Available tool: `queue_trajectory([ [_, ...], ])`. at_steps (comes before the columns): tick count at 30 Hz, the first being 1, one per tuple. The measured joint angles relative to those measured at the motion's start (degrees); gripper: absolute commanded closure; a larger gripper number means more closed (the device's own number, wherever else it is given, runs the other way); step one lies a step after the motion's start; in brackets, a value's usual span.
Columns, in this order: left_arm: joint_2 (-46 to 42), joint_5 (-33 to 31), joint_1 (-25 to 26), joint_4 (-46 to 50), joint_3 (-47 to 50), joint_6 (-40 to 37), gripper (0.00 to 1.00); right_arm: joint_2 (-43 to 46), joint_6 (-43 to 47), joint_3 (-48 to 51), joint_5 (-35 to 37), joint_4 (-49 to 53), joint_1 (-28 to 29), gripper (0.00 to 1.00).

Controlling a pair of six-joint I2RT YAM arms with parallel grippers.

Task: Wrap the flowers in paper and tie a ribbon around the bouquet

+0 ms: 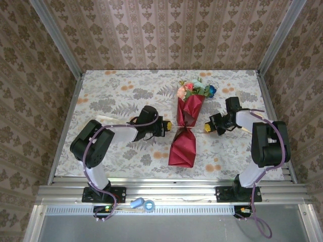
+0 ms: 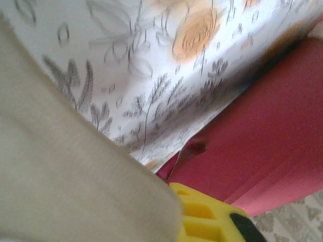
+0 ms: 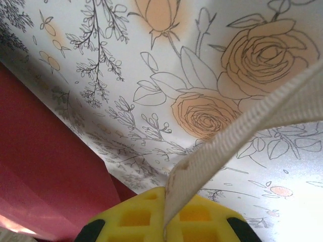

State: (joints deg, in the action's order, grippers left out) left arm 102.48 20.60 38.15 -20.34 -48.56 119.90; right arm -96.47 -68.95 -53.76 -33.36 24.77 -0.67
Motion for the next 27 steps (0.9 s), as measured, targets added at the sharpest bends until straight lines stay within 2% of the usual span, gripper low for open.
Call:
queue_trajectory([
  [2,1.11,-1.2,-1.62,1.92,-0.02,0.24,0.59,-1.05,-0.04,-1.14,2.23,0.76,0.2,0.71],
  [4,1.49,-2.29,-2.71,4.68,-0.13,0.15,0.53,-1.64,-0.04,-1.49,3.96,1.33,0.55,0.64],
  [9,-1.77,-3.96,-3.26,15.04,-2.56,-1.57,0.49,-1.64,0.37,-4.02,6.08,4.96,1.88,0.55],
  [14,-9.6,-6.95,-6.34,32.17,-8.55,-5.99,0.52,-1.27,2.71,-8.39,8.2,8.52,2.05,0.52],
  [17,-11.08,-7.37,-9.2,39.34,-11.85,-7.82,0.51,-0.74,4.5,-10.38,9.55,10.43,2.05,0.51],
  [20,-9.75,-7.39,-11.19,44.26,-13.29,-9.07,0.49,-0.39,6.56,-12.2,11.13,12.55,2.05,0.51],
  [23,-6.32,-6.73,-11.06,47.36,-14.78,-10.03,0.46,0.11,8.83,-13.46,12.57,14.16,1.92,0.51],
  [27,-1.79,-5.33,-9.92,46.51,-15.02,-9.64,0.47,1.16,10.82,-13.81,13.6,15.47,1.88,0.51],
])
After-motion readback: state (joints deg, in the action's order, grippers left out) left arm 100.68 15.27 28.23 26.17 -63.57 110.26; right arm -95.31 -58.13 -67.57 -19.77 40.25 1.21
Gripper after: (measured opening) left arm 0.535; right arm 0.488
